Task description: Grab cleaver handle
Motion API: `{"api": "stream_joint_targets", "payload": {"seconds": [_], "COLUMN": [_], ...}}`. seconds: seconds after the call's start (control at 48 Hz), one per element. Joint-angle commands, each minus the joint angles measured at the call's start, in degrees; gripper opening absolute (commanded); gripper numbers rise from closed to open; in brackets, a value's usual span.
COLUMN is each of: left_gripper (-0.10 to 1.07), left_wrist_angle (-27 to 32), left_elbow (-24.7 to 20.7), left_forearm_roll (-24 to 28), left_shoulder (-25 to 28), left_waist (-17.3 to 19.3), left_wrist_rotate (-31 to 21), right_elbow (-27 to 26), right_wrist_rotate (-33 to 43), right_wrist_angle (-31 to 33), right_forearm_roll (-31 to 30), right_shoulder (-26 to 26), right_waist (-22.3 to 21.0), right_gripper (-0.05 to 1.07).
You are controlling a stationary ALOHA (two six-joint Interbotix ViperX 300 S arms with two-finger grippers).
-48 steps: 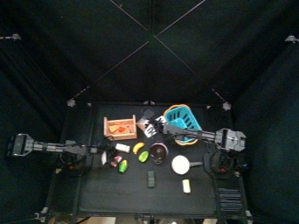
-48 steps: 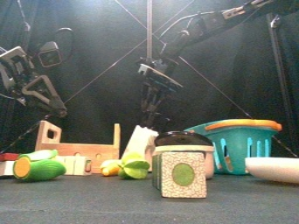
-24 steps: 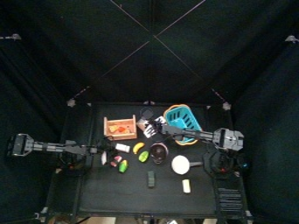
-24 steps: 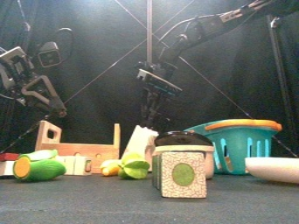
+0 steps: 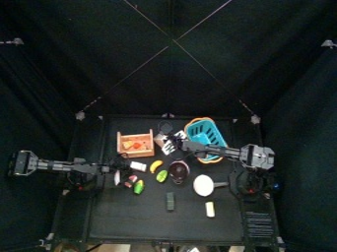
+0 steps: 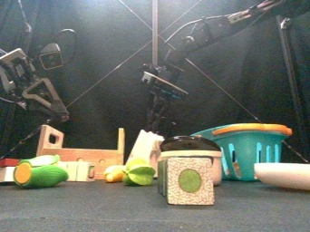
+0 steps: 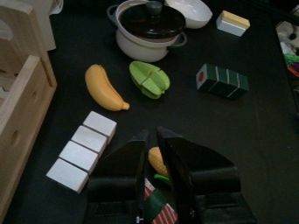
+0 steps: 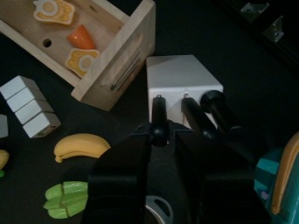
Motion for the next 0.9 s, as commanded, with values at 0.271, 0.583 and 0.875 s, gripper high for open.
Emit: {"api": "stream_joint_targets", "payload": {"seconds": [0.271, 0.583, 0.875], "left_gripper": [0.60, 0.60, 0.60], "left_wrist_angle": [-0.4, -0.4, -0.4], "left_elbow": [-0.5, -0.5, -0.5], "left_forearm_roll": [0.0, 0.0, 0.0], "left_shoulder": [0.0, 0.0, 0.0], "left_waist": [0.2, 0.2, 0.2], "left_wrist_rotate": [0.1, 0.0, 0.0], "right_elbow": [-1.5, -2.2, -4.9], "right_wrist_rotate": [0.4, 1.0, 1.0], "right_wrist_angle": [-0.5, 1.1, 5.0], "right_forearm_roll": [0.2, 0.1, -0.1], "right_shoulder": [-0.4, -1.0, -1.2], "right_waist": [-0.3, 1.1, 3.3], "right_gripper": [0.49, 0.47, 0.47]}}
